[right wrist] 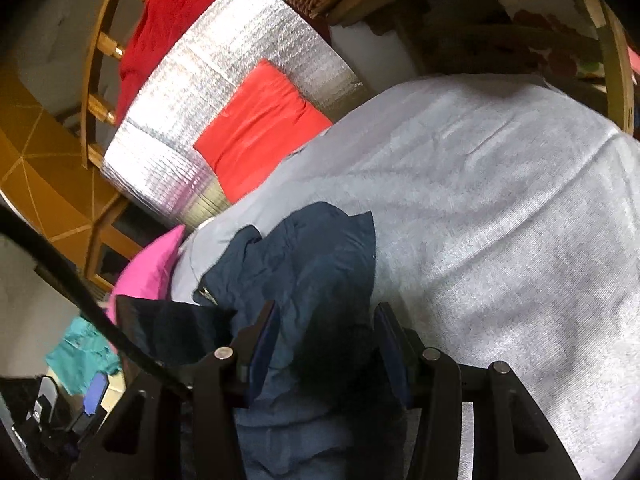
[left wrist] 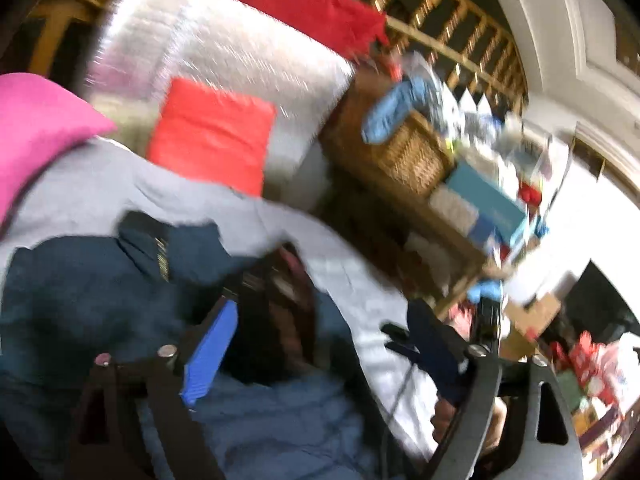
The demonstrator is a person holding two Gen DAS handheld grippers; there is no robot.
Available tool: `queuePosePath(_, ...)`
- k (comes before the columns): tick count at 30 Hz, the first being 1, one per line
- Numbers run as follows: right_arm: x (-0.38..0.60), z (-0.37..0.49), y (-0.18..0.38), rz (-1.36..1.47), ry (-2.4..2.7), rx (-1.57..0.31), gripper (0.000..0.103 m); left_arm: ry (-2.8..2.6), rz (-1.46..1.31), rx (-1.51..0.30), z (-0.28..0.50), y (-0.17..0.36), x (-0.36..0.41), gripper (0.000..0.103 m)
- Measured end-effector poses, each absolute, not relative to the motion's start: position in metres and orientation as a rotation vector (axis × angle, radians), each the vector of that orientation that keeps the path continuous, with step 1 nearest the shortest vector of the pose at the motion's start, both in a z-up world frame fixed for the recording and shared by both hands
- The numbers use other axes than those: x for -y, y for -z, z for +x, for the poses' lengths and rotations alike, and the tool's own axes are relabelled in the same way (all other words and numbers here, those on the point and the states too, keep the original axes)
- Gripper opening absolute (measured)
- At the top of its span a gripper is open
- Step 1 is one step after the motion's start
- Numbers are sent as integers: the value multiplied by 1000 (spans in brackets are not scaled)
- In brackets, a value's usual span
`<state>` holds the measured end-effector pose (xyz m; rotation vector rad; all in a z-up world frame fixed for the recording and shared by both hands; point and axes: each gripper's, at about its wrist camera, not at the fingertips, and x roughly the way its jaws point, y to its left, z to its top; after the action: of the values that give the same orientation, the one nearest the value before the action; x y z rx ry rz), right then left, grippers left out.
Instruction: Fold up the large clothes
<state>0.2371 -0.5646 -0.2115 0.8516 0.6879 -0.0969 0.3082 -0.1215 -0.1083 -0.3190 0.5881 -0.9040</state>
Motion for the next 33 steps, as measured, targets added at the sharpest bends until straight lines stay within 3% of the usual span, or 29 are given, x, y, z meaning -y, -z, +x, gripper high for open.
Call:
queuePosePath(3,566,237,214,891,88,-679,53,819,-452,-581,330,118,78,92)
queuePosePath(14,543,260,229,943,-3,-732,59,205,-541,-933,416,207,-22,92)
queuePosePath(21,518,295,258,861,38,-871,60,157,-481,-1023,435,245,-32,90)
queuePosePath(22,512,300,259,836,33,-869,57,152,-455,-1037,437,248,-28,90)
queuePosePath(24,500,308,257,795,-13,-874,24,141,-406,-1040,437,251,-22,90)
queuePosePath(26,491,309,250,755,-6,-864,15,146,-362,-1038,437,248,-16,89)
queuePosePath(33,495,283,200,656,68,-634,8,152,-309,-1041,429,241,-13,83)
